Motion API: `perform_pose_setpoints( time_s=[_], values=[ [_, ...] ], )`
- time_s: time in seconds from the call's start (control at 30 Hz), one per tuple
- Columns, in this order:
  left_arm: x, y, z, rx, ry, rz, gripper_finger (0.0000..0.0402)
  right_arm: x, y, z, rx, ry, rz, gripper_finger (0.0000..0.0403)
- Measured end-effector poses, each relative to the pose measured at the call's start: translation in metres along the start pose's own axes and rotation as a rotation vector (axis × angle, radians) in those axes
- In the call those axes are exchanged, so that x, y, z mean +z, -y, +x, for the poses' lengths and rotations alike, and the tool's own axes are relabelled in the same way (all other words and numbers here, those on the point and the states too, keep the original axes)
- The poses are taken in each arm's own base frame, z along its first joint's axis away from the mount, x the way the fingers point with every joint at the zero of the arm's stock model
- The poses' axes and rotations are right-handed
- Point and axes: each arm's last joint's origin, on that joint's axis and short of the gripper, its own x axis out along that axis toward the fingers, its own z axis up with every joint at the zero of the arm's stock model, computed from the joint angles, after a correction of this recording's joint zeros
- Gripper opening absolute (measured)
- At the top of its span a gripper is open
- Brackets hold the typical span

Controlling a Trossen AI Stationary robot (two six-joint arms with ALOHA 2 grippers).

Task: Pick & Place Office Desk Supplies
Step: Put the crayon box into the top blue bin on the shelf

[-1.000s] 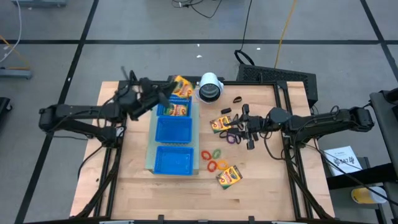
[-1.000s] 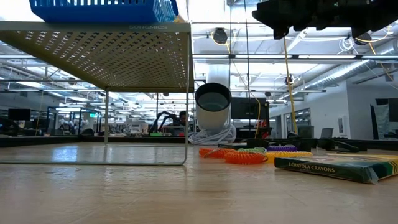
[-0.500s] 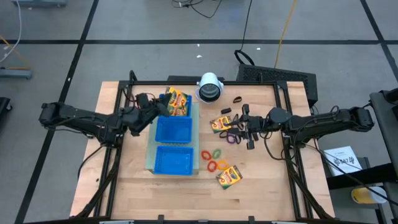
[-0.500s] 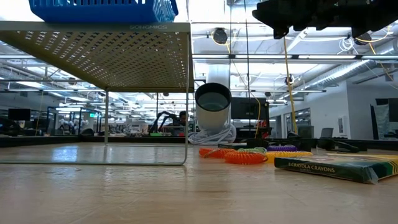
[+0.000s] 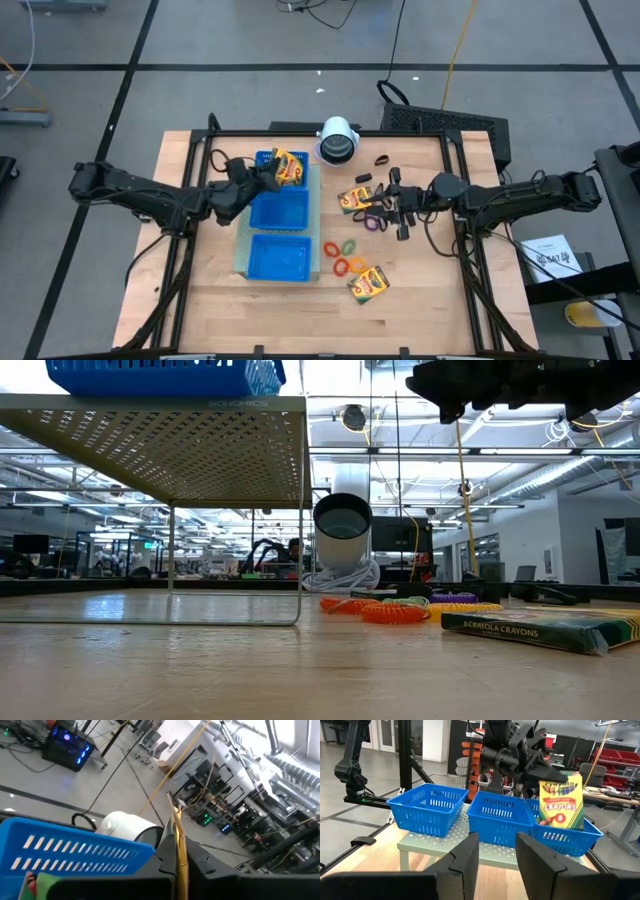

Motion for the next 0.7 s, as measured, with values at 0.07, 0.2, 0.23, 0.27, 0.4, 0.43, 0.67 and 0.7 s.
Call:
perform_pose_setpoints(
  time_s=[0.07, 0.2, 0.23, 0.27, 0.4, 0.43, 0.67, 0.7],
  values=[
    [-0.0009, -0.0004, 0.0003, 0.003, -0.002, -0.004, 0.0016, -0.0001, 0.0, 0.0, 0.0, -0.001, 0.0, 0.0116],
    [-0.0004, -0.0003, 0.0001, 0.005, 0.003, -0.044, 0.0055, -0.0005, -0.0001, 0.0, 0.001, -0.005, 0.0, 0.0116],
    [-0.0004, -0.0004, 0.0001, 0.006, 0.003, -0.048, 0.0066, -0.0005, -0.0001, 0.0, 0.001, -0.005, 0.0, 0.0116],
    [-0.0004, -0.0003, 0.0001, 0.005, 0.003, -0.047, 0.0075, -0.0005, -0.0001, 0.0, 0.001, -0.005, -0.001, 0.0116],
    [-0.0003, -0.0003, 0.0001, 0.005, 0.003, -0.047, 0.0112, -0.0008, -0.0001, 0.0, 0.001, -0.008, -0.002, 0.0116],
    [-0.0003, -0.0003, 0.0001, 0.005, 0.003, -0.047, 0.0121, -0.0008, -0.0001, 0.0, 0.001, -0.008, -0.002, 0.0116],
    [0.0002, 0.0003, 0.0001, 0.001, 0.007, 0.01, 0.0171, -0.001, -0.0001, 0.0, 0.001, -0.01, -0.001, 0.0116],
    [0.0011, 0.0009, 0.0, -0.002, 0.012, 0.032, 0.0176, -0.0012, -0.0002, 0.0, 0.002, -0.013, -0.001, 0.0116]
  ],
)
